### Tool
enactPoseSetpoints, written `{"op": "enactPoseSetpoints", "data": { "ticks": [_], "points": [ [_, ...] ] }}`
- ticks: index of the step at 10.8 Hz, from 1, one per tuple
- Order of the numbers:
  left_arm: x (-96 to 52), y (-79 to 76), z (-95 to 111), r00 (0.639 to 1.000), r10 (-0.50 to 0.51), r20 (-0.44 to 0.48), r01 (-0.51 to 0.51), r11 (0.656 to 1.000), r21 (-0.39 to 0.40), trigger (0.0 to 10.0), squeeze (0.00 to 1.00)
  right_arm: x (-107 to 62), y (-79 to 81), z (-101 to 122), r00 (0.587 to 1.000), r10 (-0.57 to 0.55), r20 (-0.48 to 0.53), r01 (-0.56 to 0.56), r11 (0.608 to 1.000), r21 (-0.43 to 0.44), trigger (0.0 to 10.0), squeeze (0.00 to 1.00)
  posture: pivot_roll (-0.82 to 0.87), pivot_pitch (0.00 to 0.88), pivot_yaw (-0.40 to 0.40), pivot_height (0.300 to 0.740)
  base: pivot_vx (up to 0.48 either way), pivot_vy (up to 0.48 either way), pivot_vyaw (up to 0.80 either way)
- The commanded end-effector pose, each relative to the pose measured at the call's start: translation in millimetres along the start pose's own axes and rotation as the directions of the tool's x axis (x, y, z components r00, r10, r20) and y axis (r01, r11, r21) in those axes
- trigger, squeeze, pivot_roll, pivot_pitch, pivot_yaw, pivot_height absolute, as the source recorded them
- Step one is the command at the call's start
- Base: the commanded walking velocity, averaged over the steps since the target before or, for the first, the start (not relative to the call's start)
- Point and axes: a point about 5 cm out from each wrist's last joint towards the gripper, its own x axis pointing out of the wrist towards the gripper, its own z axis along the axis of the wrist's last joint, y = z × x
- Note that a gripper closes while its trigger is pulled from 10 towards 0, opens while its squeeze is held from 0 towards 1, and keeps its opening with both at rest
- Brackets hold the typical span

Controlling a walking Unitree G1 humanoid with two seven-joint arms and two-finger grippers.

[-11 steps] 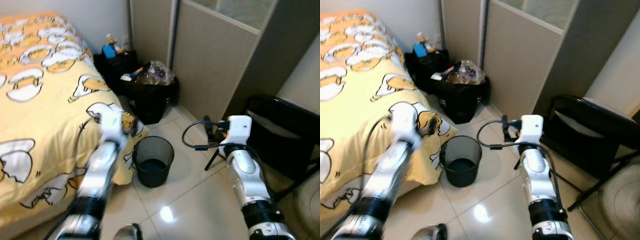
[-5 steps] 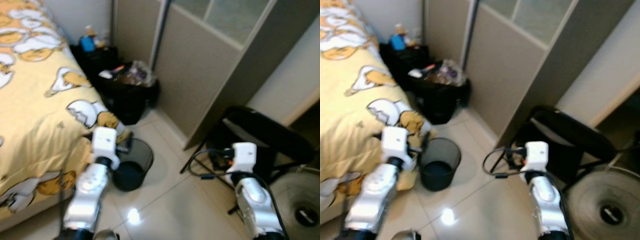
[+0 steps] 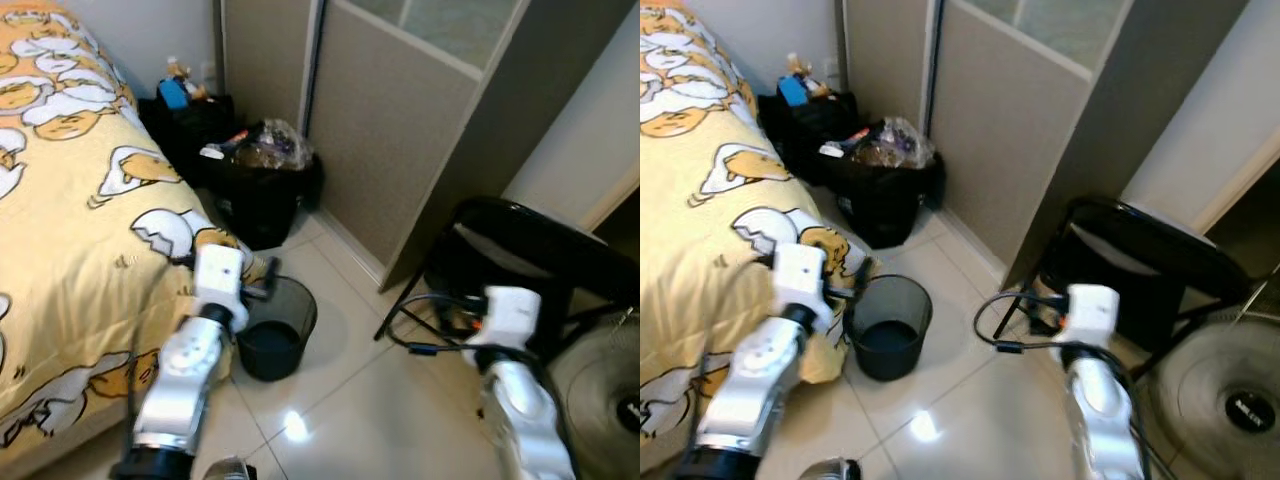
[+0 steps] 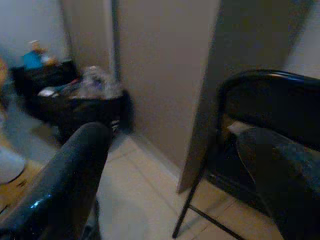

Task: Clean up the room

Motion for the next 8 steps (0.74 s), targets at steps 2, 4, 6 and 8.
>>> {"op": "enactPoseSetpoints", "data": {
  "ticks": [2, 4, 6, 8],
  "points": [
    [3.4, -1.0, -1.2, 1.000, -0.002, -0.015, 0.002, 0.999, 0.034, 10.0, 0.00, -5.8, -13.0, -1.4, 0.995, -0.099, -0.016, 0.099, 0.992, 0.074, 10.0, 0.51, 0.01, 0.000, -0.065, 0.740, 0.000, 0.000, 0.00],
    [11.4, 3.0, 14.5, 0.999, -0.044, 0.011, 0.043, 0.993, 0.111, 10.0, 0.00, -12.6, -12.6, 0.3, 0.993, -0.117, -0.009, 0.118, 0.991, 0.060, 10.0, 0.51, -0.01, 0.000, 0.000, 0.740, 0.000, 0.000, 0.00],
    [24.9, -6.0, 21.7, 0.989, -0.147, 0.004, 0.146, 0.982, 0.118, 10.0, 0.00, -21.3, -10.6, -1.4, 0.983, -0.183, 0.000, 0.183, 0.982, 0.055, 10.0, 0.51, -0.09, 0.000, 0.102, 0.740, 0.000, 0.000, 0.00],
    [34.3, -7.3, 20.6, 0.990, -0.142, -0.003, 0.142, 0.989, 0.045, 10.0, 0.00, -22.0, -8.9, 1.4, 0.982, -0.187, -0.009, 0.187, 0.981, 0.056, 10.0, 0.48, -0.14, 0.000, 0.126, 0.740, 0.000, 0.000, 0.00]
  ]
}}
